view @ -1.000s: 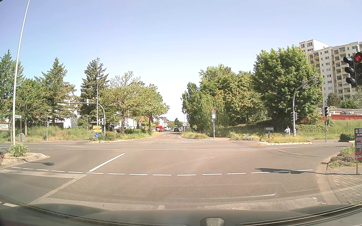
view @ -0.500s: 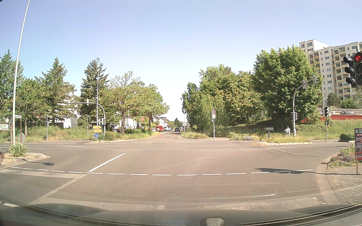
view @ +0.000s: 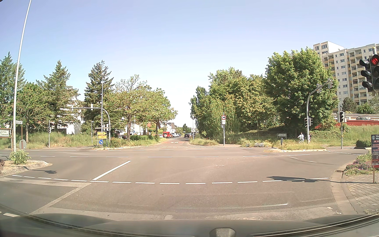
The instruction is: Follow the waypoints while adhering to traffic rules and regulations
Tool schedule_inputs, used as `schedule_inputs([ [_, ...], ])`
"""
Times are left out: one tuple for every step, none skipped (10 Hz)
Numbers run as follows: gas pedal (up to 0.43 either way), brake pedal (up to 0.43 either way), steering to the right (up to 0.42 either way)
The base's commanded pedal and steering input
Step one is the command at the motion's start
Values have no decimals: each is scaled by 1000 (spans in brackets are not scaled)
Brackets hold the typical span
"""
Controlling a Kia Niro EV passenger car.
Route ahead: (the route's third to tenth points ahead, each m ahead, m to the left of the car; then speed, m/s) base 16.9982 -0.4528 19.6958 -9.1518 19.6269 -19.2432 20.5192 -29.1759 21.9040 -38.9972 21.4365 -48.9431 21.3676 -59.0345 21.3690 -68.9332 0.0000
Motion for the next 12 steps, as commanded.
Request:
schedule_inputs([
  [0,183,90],
  [0,189,90],
  [0,189,90],
  [0,183,90],
  [0,189,90],
  [0,189,90],
  [0,189,90],
  [0,189,90],
  [0,189,90],
  [0,189,90],
  [0,183,90],
  [0,183,90],
])
